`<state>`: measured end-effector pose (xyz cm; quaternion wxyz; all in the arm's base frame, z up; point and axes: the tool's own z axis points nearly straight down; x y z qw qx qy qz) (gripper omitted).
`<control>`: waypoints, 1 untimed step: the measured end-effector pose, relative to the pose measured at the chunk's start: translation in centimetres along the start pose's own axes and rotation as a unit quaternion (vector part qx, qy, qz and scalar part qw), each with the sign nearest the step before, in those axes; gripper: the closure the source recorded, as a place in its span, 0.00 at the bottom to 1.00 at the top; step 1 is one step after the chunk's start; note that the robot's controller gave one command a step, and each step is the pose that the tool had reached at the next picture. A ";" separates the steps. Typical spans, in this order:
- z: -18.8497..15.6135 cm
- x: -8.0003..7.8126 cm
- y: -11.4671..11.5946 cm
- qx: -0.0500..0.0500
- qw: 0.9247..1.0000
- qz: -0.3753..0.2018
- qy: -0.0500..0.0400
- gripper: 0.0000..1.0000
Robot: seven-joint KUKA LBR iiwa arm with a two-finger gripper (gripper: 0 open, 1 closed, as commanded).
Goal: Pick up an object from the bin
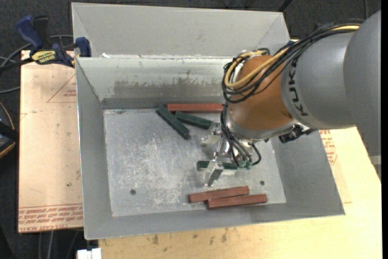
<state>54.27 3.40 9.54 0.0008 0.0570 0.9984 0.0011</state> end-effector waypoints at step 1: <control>-2.7 0.0 -0.3 0.000 1.000 0.015 -0.002 0.00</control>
Offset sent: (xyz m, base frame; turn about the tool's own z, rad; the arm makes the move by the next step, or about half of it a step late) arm 0.0003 -0.0179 -0.0254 0.1007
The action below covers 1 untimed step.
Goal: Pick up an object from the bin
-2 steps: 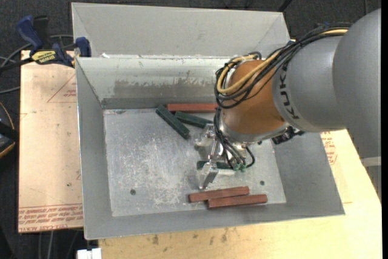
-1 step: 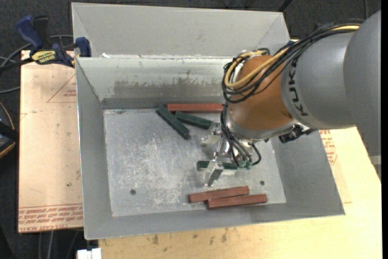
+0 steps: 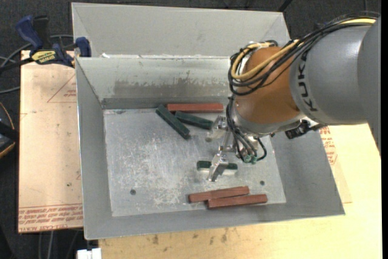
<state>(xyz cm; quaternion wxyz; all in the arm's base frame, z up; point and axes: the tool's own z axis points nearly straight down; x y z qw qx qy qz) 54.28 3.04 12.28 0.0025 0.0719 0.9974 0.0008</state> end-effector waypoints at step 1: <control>4.4 -0.3 -1.0 0.000 1.000 0.030 0.000 0.00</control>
Offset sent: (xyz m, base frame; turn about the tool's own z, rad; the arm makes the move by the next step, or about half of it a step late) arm -0.0078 -0.0091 -0.0528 0.0854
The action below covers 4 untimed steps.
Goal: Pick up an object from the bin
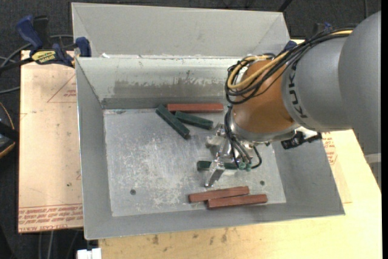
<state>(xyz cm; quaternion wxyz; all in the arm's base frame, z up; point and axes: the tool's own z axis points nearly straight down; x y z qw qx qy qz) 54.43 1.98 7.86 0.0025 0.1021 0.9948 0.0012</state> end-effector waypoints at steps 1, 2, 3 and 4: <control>0.7 -0.6 0.1 -0.004 1.000 0.010 -0.018 1.00; 0.5 -0.6 0.1 -0.004 1.000 0.011 -0.018 1.00; 0.1 -0.5 0.1 -0.003 1.000 0.011 -0.015 1.00; -1.2 -0.1 0.0 0.000 1.000 0.010 -0.002 1.00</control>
Offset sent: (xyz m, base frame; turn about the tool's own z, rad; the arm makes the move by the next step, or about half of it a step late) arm 0.0000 0.0000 0.0000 0.0000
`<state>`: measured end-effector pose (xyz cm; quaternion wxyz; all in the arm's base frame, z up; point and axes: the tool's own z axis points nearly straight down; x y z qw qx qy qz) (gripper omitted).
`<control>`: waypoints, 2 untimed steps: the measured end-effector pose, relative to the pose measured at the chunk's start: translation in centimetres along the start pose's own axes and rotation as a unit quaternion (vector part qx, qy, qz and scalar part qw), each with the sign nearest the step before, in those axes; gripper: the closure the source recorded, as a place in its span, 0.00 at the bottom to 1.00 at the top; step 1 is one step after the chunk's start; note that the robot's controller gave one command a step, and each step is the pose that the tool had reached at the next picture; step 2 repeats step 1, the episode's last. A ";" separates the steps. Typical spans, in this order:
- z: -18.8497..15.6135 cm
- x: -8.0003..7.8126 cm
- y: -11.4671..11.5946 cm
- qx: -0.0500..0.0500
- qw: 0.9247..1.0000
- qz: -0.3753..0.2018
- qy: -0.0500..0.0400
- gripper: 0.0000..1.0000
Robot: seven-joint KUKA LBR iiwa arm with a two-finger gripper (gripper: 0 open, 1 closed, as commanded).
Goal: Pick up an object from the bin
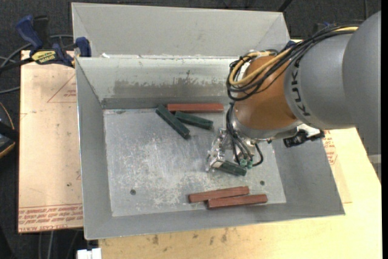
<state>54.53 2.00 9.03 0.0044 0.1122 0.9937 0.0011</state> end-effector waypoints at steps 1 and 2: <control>-1.2 -0.1 0.0 0.000 1.000 0.000 0.002 1.00; -1.2 -0.1 0.0 0.000 1.000 0.000 0.002 1.00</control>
Offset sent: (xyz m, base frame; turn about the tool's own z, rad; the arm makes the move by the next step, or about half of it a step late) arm 0.0000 0.0000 0.0005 -0.0001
